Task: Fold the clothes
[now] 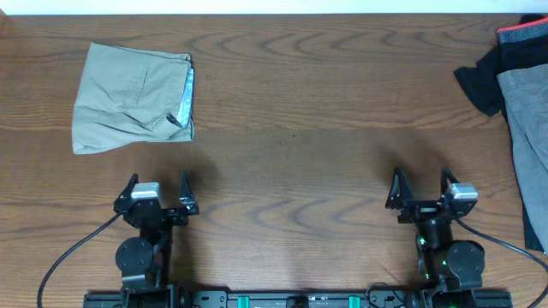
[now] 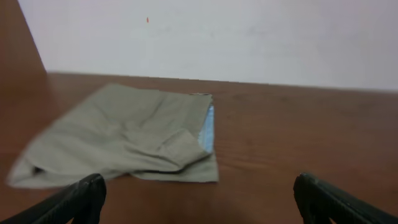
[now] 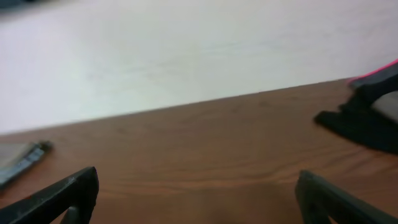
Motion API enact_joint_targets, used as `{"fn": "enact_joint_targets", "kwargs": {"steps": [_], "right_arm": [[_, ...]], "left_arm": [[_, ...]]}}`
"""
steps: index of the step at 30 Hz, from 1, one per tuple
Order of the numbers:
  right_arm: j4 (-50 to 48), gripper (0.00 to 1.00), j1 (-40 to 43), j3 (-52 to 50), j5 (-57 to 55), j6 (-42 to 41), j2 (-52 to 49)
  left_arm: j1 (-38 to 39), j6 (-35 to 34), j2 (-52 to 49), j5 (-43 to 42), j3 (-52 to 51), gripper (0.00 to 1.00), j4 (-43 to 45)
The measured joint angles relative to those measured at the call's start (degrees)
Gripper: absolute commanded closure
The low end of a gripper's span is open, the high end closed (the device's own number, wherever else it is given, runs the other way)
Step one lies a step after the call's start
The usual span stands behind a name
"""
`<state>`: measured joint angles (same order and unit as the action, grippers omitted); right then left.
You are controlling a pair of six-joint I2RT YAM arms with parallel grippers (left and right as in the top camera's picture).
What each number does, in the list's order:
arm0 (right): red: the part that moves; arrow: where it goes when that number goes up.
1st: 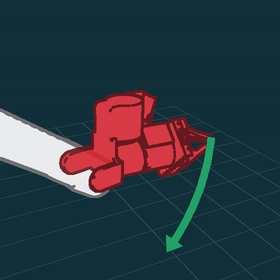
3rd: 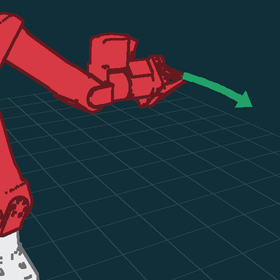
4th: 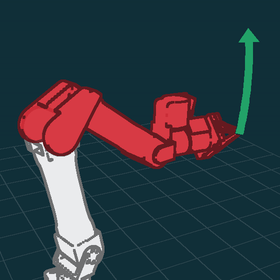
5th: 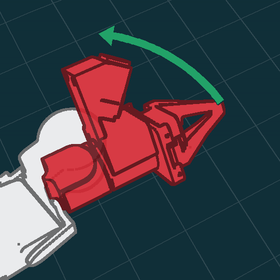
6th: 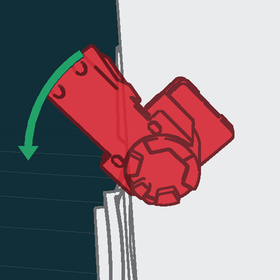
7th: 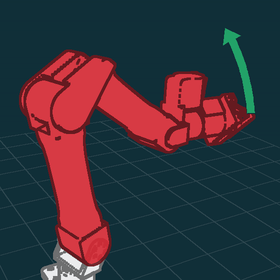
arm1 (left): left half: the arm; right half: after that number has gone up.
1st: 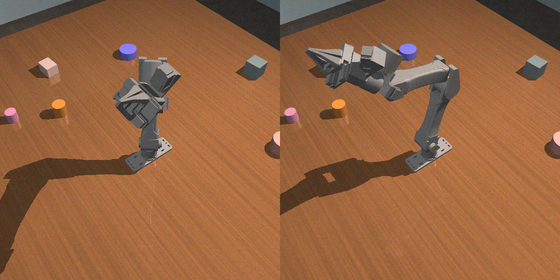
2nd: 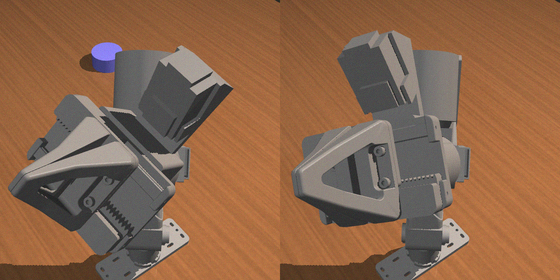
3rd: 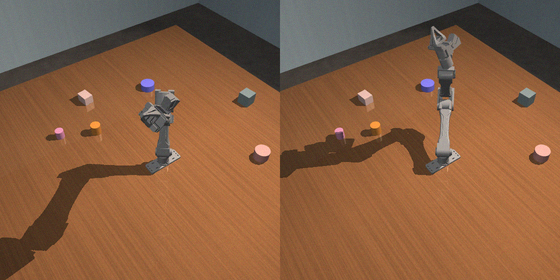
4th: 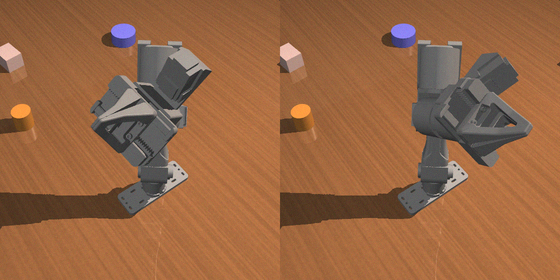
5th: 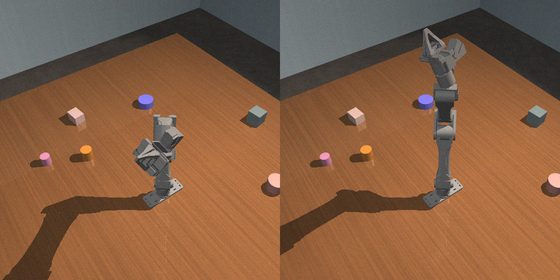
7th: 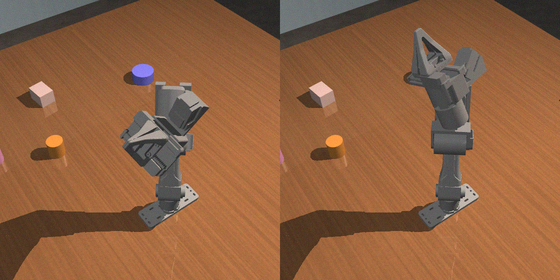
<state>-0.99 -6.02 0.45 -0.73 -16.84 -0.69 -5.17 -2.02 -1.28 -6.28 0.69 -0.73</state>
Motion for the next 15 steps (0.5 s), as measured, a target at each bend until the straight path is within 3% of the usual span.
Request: {"fn": "enact_joint_targets", "kwargs": {"steps": [3, 9, 15], "right_arm": [[-2.4, 0.01, 0.0, -0.02, 2.93, -3.65, 0.0], [-5.97, 0.01, 0.0, 0.04, 8.28, -6.19, 0.0], [2.97, 0.01, 0.0, 5.49, 10.38, -5.86, -3.98]], "left_arm": [[0.0, -6.14, -0.26, -1.07, 0.11, 0.02, -0.04], [0.0, -11.39, -2.16, -5.49, 2.58, 0.02, -2.91], [0.0, -12.5, -14.58, -7.21, 15.89, 0.02, -10.82]]}}
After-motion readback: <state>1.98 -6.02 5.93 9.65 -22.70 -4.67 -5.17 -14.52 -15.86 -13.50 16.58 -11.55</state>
